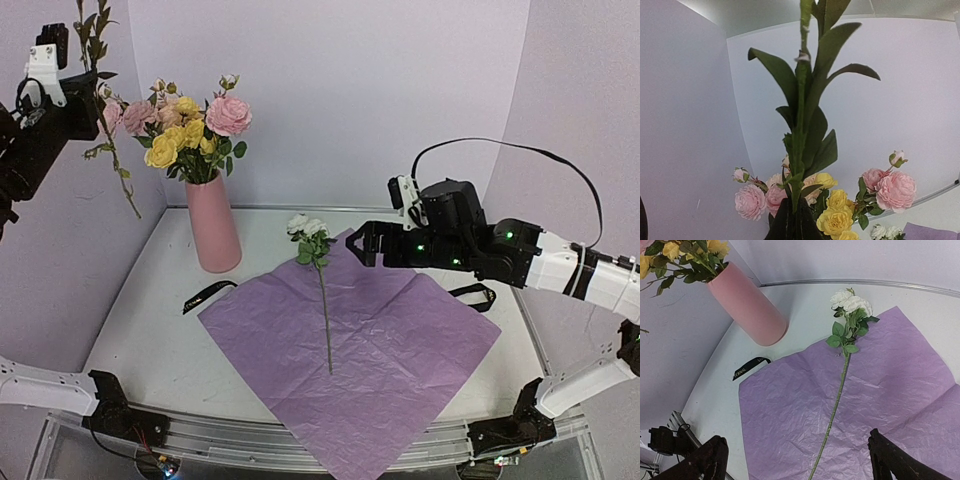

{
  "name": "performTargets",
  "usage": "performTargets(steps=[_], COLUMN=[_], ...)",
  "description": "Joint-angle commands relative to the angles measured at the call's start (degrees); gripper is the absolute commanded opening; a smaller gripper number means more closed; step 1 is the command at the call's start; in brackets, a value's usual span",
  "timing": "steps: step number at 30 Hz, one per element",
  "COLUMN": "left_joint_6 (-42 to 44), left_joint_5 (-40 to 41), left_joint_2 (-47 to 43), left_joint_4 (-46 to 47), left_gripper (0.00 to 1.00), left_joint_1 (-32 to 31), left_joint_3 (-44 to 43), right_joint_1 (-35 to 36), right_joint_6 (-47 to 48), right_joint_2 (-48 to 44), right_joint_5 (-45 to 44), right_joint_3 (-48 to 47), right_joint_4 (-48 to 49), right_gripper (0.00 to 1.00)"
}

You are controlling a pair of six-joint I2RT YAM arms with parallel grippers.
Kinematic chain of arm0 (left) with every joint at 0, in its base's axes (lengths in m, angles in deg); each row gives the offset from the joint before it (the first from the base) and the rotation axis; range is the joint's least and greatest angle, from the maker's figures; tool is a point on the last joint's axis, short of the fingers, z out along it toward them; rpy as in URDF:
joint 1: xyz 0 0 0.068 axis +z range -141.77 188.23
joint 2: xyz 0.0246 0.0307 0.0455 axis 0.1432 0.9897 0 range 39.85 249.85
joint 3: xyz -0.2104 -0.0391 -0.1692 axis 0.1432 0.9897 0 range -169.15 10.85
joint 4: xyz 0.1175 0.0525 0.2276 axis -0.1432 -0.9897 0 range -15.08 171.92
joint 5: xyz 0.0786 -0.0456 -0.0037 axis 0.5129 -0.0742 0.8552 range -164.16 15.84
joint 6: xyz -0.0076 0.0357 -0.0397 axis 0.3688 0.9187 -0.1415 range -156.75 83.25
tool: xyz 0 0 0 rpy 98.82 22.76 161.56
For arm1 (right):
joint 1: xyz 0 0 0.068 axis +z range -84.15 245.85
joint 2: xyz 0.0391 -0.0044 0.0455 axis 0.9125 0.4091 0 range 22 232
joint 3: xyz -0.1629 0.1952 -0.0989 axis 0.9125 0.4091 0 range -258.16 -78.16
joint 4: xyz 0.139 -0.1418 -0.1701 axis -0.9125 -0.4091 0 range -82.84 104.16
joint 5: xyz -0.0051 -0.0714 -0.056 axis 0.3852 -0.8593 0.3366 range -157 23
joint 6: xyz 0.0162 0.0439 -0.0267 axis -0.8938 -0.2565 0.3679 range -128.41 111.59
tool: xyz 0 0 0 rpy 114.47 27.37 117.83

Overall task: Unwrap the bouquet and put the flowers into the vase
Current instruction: Insert the fake flower into the vase.

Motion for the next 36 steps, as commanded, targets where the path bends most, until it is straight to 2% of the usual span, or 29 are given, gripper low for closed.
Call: performTargets(steps=[1, 9, 12, 14, 17, 20, 27, 29, 36], left_joint_6=[4.48, 8.29, 5.92, 0.88, -7.6, -13.16, -24.83, -28.53, -33.23], left_joint_5=[3.8, 7.37, 5.13, 1.5, -7.64, -14.76, -26.08, -27.97, -30.93], left_joint_2=[-0.3, 3.65, 4.56, 5.66, 7.26, 9.0, 10.97, 10.94, 13.97], left_joint_4=[8.75, 19.1, 19.78, 17.54, 14.29, 13.2, 18.39, 21.08, 25.49], left_gripper=[0.0, 0.0, 0.0, 0.0, 0.0, 0.0, 0.0, 0.0, 0.0], left_joint_1=[-0.26, 0.06, 2.93, 7.9, 18.77, 25.87, 33.33, 34.87, 37.16], left_joint_3=[2.17, 6.05, 6.99, 6.84, 5.97, 4.77, 6.25, 7.91, 8.82], right_joint_1=[0.23, 0.07, 0.05, -0.04, -0.22, -0.38, -0.57, -0.56, -0.66], right_joint_6=[2.0, 3.8, 4.25, 4.52, 5.04, 5.43, 5.41, 5.32, 5.02], right_joint_2=[0.31, 0.22, 0.38, 0.55, 1.09, 1.53, 1.37, 1.17, -0.18], right_joint_5=[1.29, 4.32, 5.69, 6.28, 7.41, 8.84, 10.94, 11.18, 11.38], right_joint_3=[-2.85, -3.89, -4.51, -5.03, -6.09, -6.82, -7.01, -6.88, -6.5], right_joint_4=[1.14, 0.7, 0.09, -0.34, -1.05, -1.73, -2.5, -2.53, -5.42], right_gripper=[0.98, 0.98, 0.98, 0.98, 0.98, 0.98, 0.98, 0.98, 0.98])
